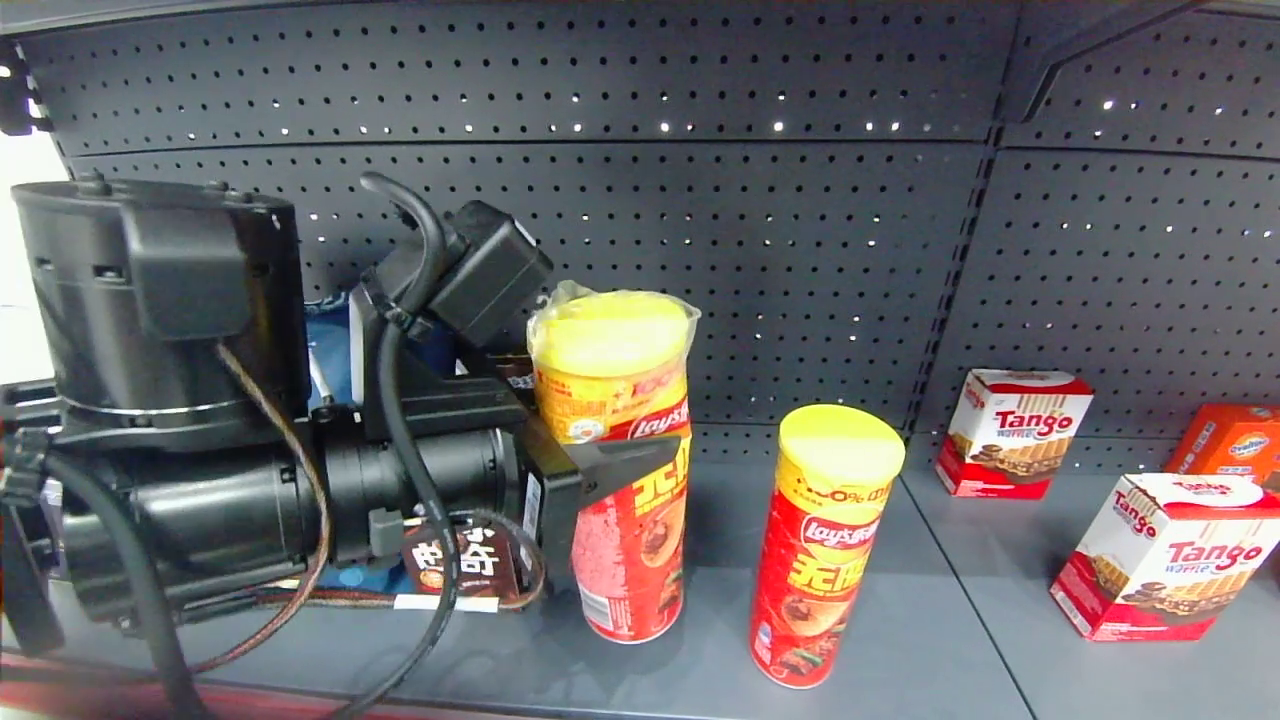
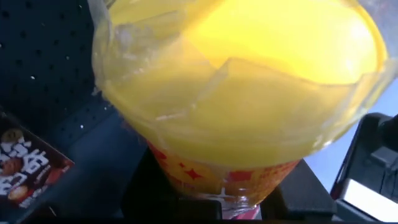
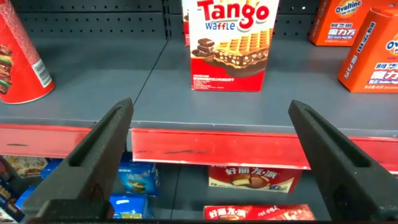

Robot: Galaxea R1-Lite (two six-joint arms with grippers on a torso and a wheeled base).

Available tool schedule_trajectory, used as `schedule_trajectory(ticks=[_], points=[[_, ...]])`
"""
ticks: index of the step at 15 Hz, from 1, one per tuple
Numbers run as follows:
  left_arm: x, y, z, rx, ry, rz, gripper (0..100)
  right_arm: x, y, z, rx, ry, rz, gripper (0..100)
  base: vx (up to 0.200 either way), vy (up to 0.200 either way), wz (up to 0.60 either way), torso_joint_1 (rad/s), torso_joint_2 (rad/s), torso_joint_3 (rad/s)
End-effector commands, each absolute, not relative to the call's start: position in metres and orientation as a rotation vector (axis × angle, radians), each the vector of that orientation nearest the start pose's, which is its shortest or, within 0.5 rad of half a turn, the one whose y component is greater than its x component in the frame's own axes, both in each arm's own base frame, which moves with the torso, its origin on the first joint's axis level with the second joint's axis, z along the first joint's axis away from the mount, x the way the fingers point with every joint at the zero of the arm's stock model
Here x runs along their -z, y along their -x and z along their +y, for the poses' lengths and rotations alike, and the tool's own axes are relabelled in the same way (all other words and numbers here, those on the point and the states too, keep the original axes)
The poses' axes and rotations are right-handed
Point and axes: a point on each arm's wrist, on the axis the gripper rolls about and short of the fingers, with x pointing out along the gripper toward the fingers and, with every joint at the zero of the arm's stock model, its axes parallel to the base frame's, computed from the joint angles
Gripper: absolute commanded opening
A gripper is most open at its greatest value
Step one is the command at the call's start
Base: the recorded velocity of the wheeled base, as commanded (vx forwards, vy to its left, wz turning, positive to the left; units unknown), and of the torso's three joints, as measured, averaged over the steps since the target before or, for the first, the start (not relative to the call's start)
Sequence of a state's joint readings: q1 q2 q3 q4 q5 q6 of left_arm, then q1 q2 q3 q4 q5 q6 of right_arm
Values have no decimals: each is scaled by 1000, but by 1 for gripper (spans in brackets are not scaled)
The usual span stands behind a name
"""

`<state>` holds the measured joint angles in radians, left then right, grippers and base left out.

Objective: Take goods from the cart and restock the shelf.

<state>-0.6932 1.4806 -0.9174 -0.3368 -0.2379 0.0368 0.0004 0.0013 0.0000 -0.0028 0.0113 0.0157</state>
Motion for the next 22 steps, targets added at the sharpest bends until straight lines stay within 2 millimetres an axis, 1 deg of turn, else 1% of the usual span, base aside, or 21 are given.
schedule_trajectory(ticks=[1, 3, 4, 6, 7, 8, 9, 11, 13, 15, 17, 18, 20, 22], points=[[-253, -224, -171, 952, -65, 186, 0, -76, 23, 0, -12, -15, 0, 100, 0, 0, 0, 0, 0, 0], [-254, -250, -167, 959, -92, 161, 0, -76, 23, 0, -12, -15, 0, 100, 0, 0, 0, 0, 0, 0], [-250, -258, -165, 972, -93, 175, 0, -76, 23, 0, -11, -15, 0, 100, 0, 0, 0, 0, 0, 0], [-251, -276, -156, 1033, -75, 195, 0, -76, 23, 0, -11, -15, 0, 100, 0, 0, 0, 0, 0, 0], [-251, -286, -156, 1067, -64, 204, 0, -76, 23, 0, -12, -15, 0, 100, 0, 0, 0, 0, 0, 0], [-250, -290, -156, 1079, -60, 208, 0, -76, 23, 0, -11, -15, 0, 100, 0, 0, 0, 0, 0, 0], [-245, -305, -163, 1099, -58, 212, 0, -76, 23, 0, -11, -15, 0, 100, 0, 0, 0, 0, 0, 0], [-235, -325, -173, 1108, -81, 214, 0, -76, 23, 0, -11, -15, 0, 100, 0, 0, 0, 0, 0, 0], [-227, -341, -181, 1138, -130, 188, 0, -76, 23, 0, -12, -15, 0, 100, 0, 0, 0, 0, 0, 0], [-216, -352, -188, 1167, -187, 172, 0, -76, 23, 0, -11, -15, 0, 100, 0, 0, 0, 0, 0, 0], [-205, -357, -189, 1187, -236, 224, 0, -76, 23, 0, -11, -15, 0, 100, 0, 0, 0, 0, 0, 0], [-202, -358, -189, 1230, -239, 251, 0, -76, 23, 0, -11, -15, 0, 100, 0, 0, 0, 0, 0, 0], [-201, -365, -186, 1295, -251, 245, 0, -76, 23, 0, -11, -15, 0, 100, 0, 0, 0, 0, 0, 0], [-199, -373, -190, 1304, -258, 246, 0, -76, 23, 0, -12, -15, 0, 100, 0, 0, 0, 0, 0, 0]])
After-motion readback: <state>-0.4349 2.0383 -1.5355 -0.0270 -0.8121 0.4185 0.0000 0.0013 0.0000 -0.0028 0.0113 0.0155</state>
